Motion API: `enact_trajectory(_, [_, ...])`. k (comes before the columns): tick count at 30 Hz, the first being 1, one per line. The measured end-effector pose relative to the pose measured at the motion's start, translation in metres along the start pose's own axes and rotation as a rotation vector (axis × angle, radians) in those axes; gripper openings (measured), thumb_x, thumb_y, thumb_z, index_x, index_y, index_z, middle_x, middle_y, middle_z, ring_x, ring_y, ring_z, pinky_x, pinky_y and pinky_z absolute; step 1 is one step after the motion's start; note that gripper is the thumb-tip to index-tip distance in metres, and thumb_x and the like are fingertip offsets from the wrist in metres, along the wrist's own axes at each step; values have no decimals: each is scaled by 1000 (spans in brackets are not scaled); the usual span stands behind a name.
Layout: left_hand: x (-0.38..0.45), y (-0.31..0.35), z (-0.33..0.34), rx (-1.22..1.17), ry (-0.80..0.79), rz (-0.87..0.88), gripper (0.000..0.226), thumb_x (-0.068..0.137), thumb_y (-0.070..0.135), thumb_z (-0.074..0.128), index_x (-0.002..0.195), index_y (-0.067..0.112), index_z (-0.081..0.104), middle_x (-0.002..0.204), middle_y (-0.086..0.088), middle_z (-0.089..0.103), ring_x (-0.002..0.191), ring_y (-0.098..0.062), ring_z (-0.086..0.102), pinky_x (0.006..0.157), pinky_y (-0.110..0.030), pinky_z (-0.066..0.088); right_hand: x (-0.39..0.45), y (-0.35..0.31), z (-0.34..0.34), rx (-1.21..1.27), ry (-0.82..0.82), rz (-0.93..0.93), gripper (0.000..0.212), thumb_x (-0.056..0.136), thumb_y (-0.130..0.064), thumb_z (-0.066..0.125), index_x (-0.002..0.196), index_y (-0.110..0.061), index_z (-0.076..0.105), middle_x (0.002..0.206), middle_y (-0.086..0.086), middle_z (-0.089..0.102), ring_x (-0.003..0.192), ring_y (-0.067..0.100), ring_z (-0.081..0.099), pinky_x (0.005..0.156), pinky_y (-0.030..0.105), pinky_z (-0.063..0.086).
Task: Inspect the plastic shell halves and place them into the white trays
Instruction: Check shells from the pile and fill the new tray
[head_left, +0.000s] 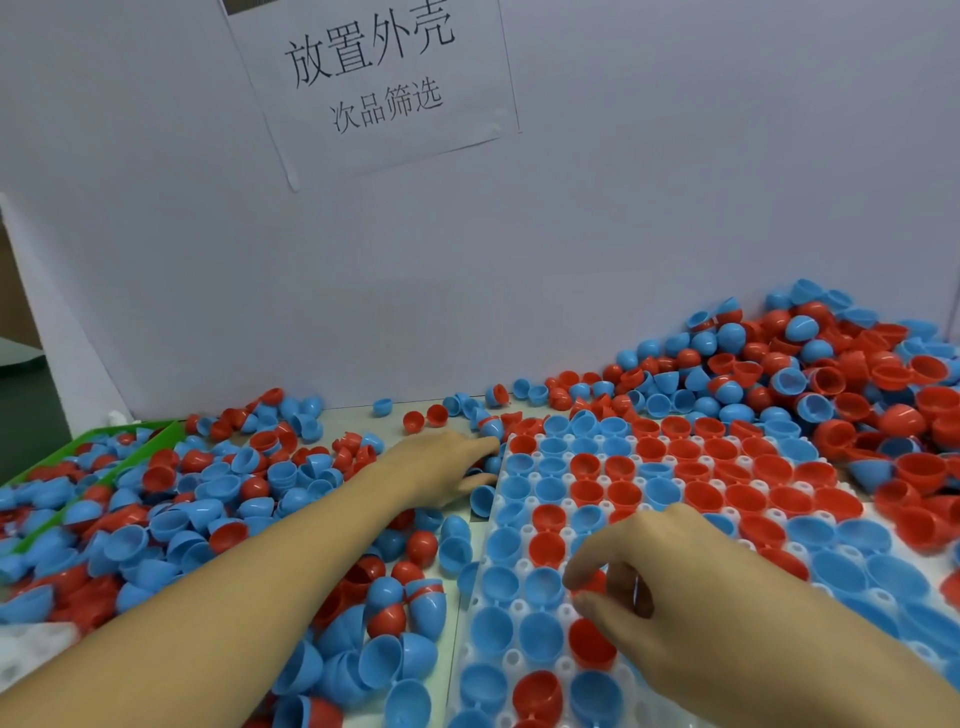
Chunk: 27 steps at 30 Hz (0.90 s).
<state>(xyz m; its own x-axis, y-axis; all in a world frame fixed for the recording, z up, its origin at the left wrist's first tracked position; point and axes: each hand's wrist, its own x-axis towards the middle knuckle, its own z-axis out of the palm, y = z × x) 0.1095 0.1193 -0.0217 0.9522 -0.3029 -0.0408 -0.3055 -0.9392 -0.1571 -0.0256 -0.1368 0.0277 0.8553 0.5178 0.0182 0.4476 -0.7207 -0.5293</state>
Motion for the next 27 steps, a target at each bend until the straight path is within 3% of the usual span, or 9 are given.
enact_trajectory(4, [-1,-2,1,-201,46,-90,22,102,39,53,117,23,55,87,10,54,72,-6,49,60,-22,36,3,8,1,11,-15,-25,19,96,-38,60,113,-34,69,82,-15,65,76,2,64,69,16,53])
enact_trajectory(7, [-5,-14,1,-642,264,-301,10,102,33,56,102,25,61,94,3,64,73,-7,54,65,-23,42,5,15,3,40,14,-37,15,96,-37,60,107,-35,71,74,-18,65,73,-9,62,58,14,48])
enact_trajectory(11, [-17,-18,-9,-1339,488,-601,17,104,30,53,96,19,63,88,-9,62,62,-13,53,53,-23,45,9,21,5,100,45,-43,14,96,-32,60,103,-34,72,71,-17,67,74,-14,61,59,13,50])
enact_trajectory(14, [-38,-3,-28,-1947,461,-579,17,105,30,51,103,15,60,75,-4,57,49,-7,46,37,-18,34,14,20,8,177,134,-51,13,97,-29,60,101,-33,72,62,-18,64,69,-14,61,56,9,47])
enact_trajectory(16, [-56,17,-44,-2207,389,-479,17,103,33,51,100,17,59,68,1,55,46,-4,43,33,-16,30,18,17,10,266,214,-59,16,98,-25,58,95,-37,68,60,-18,63,65,-11,60,54,8,46])
enact_trajectory(19, [-81,55,-62,-2327,293,-347,21,100,36,53,92,17,60,69,3,53,45,-3,42,31,-15,30,20,12,15,408,331,-76,16,98,-27,56,94,-42,63,75,-13,67,75,-3,65,64,18,55])
enact_trajectory(22, [-99,96,-63,-2348,274,-331,24,93,39,60,87,16,64,71,3,56,47,-4,44,35,-16,34,20,3,18,534,395,-164,9,92,-38,59,100,-40,62,83,-15,68,77,5,67,71,25,57])
enact_trajectory(25, [-109,125,-54,-2426,270,-375,30,84,40,65,88,11,73,74,-2,67,55,-12,63,48,-26,54,18,-10,25,596,384,-209,31,79,-58,61,107,-46,56,90,-19,65,79,5,67,66,19,53])
enact_trajectory(27, [-111,134,-47,-2447,256,-392,29,79,37,68,84,11,79,76,-8,71,66,-19,72,58,-33,60,19,-11,31,525,392,-179,42,74,-60,64,113,-52,52,97,-22,56,84,5,64,66,19,51])
